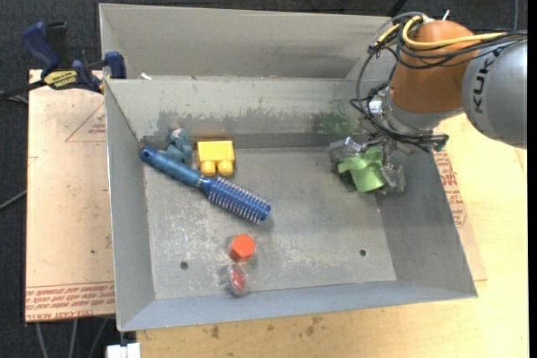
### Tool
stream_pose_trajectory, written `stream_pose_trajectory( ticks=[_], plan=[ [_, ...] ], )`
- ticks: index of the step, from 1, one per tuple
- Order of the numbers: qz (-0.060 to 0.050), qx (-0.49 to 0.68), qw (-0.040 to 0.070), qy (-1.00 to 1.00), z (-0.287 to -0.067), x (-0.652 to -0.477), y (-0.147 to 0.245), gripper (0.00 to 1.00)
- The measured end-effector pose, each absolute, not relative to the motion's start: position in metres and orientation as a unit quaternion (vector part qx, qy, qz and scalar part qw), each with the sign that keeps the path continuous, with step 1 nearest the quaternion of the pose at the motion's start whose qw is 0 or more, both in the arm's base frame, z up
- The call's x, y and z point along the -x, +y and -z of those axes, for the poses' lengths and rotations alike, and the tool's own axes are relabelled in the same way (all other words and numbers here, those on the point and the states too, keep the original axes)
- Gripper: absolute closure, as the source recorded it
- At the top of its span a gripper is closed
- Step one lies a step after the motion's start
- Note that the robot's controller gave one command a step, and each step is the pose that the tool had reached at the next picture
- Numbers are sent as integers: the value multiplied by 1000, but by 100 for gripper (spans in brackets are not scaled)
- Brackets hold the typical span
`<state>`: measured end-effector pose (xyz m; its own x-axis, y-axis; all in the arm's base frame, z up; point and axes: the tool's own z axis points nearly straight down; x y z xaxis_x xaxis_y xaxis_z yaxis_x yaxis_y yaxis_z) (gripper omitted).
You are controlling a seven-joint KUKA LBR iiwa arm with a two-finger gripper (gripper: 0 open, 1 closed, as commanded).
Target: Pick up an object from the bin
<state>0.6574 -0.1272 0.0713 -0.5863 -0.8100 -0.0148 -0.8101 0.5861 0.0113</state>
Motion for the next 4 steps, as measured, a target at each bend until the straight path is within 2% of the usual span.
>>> stream_pose_trajectory(
  ticks=[1,2,3,4],
  plan=[
    [-14,491,6,871,-72,-659,-126,0],
    [-11,491,6,871,-72,-659,-130,100],
    [0,492,3,871,-100,-660,-128,100],
    [1,491,3,871,-140,-662,-127,100]
  ],
)
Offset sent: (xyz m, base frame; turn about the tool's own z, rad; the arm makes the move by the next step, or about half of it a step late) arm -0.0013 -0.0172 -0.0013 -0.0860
